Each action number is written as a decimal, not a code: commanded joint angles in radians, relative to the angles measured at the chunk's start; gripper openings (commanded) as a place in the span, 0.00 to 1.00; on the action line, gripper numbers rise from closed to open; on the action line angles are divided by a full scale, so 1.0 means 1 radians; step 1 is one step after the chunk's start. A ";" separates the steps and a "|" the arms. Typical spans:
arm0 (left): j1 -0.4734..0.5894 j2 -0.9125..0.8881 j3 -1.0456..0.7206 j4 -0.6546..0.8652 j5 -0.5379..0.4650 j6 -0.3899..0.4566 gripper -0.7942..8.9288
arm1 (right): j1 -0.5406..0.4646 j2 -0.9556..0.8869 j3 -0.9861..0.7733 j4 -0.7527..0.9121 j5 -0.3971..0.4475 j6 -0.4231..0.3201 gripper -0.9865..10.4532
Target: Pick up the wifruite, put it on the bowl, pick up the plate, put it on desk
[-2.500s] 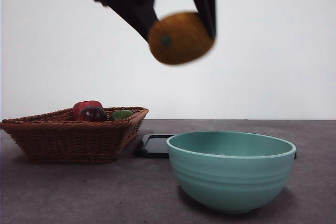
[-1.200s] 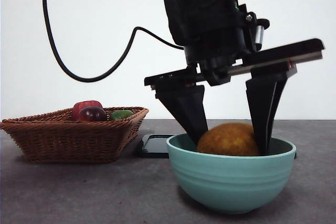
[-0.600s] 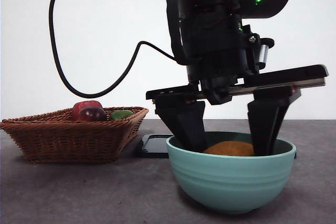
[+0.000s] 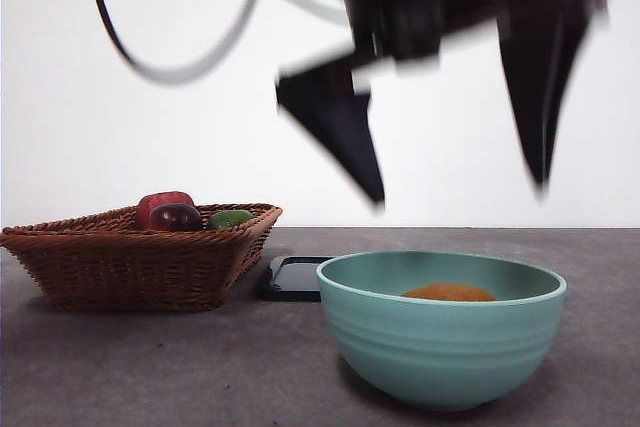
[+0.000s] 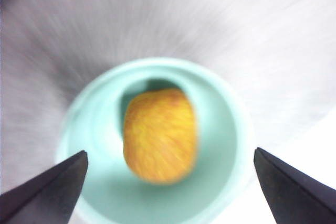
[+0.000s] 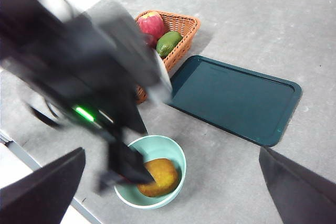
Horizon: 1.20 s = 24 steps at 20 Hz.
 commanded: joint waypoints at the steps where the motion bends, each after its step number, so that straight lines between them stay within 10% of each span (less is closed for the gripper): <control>1: -0.011 -0.102 0.031 0.002 -0.012 0.035 0.60 | 0.005 0.002 0.019 0.015 0.001 -0.011 0.64; 24: -0.006 -0.970 -0.117 -0.338 -0.055 0.216 0.60 | 0.003 0.002 0.019 0.011 0.008 0.015 0.64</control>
